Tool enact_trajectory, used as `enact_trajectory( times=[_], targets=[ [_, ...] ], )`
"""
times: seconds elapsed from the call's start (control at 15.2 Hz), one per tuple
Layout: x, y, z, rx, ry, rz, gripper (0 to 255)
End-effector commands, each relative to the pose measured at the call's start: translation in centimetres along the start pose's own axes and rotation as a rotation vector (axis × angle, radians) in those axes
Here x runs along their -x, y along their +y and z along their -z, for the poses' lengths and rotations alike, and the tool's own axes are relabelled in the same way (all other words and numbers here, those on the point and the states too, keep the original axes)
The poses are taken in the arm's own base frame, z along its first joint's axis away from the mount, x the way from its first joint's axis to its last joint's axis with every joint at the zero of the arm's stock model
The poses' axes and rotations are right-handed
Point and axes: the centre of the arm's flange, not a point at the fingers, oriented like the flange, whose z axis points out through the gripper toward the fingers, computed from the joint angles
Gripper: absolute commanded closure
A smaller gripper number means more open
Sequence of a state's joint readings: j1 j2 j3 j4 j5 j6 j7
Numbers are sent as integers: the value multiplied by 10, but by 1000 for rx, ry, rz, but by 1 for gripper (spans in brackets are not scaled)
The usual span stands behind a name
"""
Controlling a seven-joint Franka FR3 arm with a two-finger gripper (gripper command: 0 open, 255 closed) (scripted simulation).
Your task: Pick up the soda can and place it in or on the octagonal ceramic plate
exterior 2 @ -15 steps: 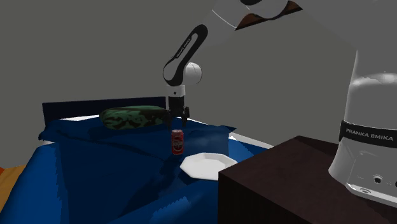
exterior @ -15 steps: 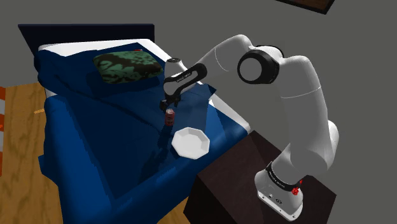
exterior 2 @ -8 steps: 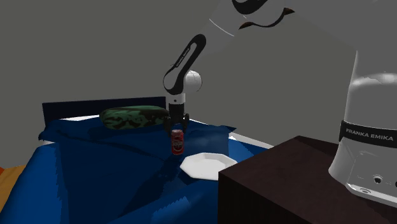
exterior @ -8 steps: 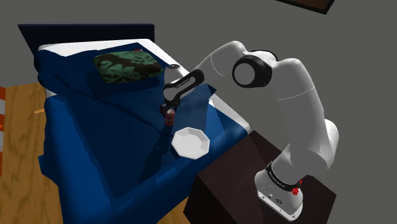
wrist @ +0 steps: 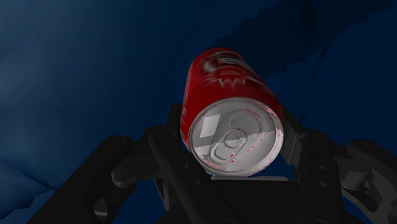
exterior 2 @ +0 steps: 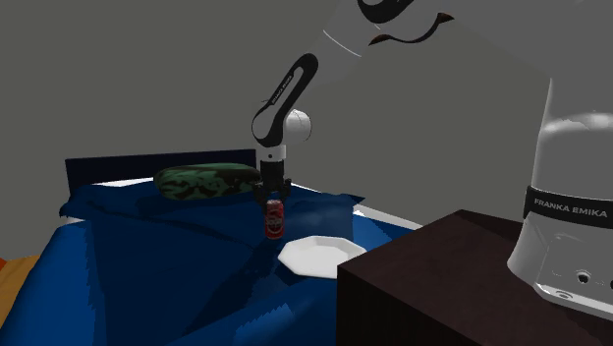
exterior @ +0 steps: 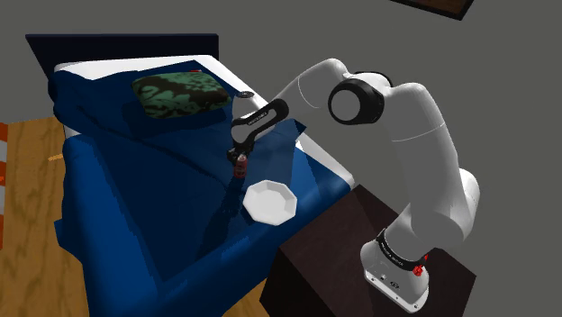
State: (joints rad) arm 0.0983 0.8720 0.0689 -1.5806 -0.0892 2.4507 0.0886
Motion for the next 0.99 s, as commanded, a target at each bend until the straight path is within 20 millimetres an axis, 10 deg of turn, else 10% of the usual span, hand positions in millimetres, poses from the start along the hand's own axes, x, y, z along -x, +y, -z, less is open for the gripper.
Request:
enact_trajectory(
  times=[0.0,0.92],
  targets=[
    [0,0,0,0,0,0,255],
    [0,0,37,0,0,0,255]
  ],
)
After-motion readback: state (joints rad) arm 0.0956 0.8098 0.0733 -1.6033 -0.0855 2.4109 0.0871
